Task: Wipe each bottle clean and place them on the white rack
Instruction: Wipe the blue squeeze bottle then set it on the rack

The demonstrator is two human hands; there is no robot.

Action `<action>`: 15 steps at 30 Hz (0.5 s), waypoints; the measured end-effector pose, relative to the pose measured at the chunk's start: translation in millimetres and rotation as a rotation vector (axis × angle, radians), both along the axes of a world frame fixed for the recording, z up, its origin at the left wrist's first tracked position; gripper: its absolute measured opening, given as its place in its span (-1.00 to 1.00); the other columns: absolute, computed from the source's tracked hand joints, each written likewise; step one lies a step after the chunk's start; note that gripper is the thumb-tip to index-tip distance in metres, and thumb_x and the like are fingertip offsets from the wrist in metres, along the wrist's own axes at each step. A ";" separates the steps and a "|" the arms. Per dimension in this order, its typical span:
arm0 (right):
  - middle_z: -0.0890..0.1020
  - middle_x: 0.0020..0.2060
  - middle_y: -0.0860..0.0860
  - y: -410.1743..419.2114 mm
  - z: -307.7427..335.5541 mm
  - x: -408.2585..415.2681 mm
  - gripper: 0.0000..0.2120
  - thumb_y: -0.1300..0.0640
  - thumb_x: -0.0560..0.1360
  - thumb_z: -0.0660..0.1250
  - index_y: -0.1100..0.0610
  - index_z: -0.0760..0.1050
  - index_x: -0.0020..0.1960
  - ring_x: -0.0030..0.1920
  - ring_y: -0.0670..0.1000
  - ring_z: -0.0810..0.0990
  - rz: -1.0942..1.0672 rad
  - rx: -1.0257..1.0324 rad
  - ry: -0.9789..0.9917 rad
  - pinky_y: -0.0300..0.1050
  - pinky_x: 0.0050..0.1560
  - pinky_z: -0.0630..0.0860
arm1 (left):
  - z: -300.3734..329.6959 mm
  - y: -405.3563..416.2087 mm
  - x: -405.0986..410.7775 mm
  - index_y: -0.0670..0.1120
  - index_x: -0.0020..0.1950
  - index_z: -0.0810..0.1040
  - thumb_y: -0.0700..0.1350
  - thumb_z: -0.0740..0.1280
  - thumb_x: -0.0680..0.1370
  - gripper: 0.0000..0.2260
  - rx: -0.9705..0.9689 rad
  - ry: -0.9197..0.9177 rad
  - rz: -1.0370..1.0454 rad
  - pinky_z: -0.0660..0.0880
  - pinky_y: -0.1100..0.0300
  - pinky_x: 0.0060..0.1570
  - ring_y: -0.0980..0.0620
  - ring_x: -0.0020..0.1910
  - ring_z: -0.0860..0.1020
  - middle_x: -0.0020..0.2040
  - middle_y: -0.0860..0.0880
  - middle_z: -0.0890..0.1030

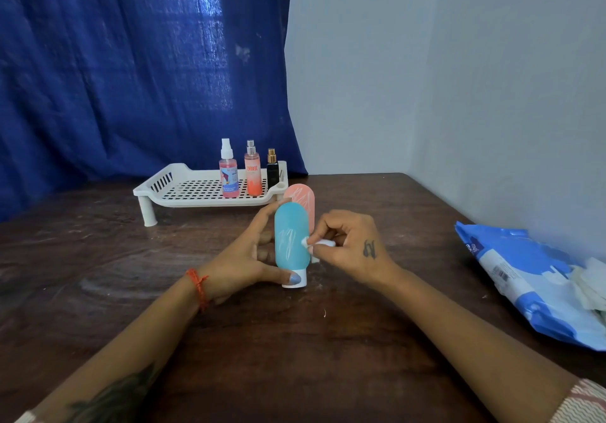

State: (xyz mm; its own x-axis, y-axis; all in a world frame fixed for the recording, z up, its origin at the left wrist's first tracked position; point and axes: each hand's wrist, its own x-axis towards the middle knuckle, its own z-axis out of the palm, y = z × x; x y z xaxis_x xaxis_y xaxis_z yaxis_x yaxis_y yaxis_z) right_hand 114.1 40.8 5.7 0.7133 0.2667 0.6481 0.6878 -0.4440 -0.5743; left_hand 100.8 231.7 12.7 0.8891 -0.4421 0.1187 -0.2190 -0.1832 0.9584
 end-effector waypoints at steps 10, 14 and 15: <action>0.64 -0.21 0.00 4.3 -0.1 -1.4 -0.85 0.10 0.38 0.41 0.17 0.62 -0.14 -0.20 -0.15 0.55 -0.048 0.010 -0.284 -0.44 -0.22 0.46 | 0.7 0.0 0.0 0.29 0.42 0.11 -0.40 0.50 0.30 -0.04 0.003 0.001 -0.005 0.54 0.06 0.13 0.04 0.17 0.58 0.32 0.02 0.46; 0.63 -0.10 0.05 9.1 -4.4 -1.6 -0.81 0.14 0.41 0.42 0.19 0.62 -0.01 -0.09 -0.18 0.52 -0.120 -0.058 -0.363 -0.48 -0.12 0.46 | 0.6 -0.8 -0.5 0.25 0.44 0.10 -0.40 0.50 0.29 -0.04 0.005 -0.023 -0.009 0.55 0.06 0.12 0.02 0.18 0.58 0.32 0.01 0.46; 0.63 -0.10 0.06 9.1 -4.5 -2.1 -0.81 0.13 0.42 0.41 0.19 0.62 -0.01 -0.08 -0.17 0.52 -0.118 -0.079 -0.376 -0.48 -0.11 0.46 | 0.6 -1.0 -0.7 0.25 0.44 0.11 -0.40 0.50 0.29 -0.05 0.001 -0.026 -0.008 0.56 0.05 0.11 0.02 0.17 0.58 0.31 0.01 0.48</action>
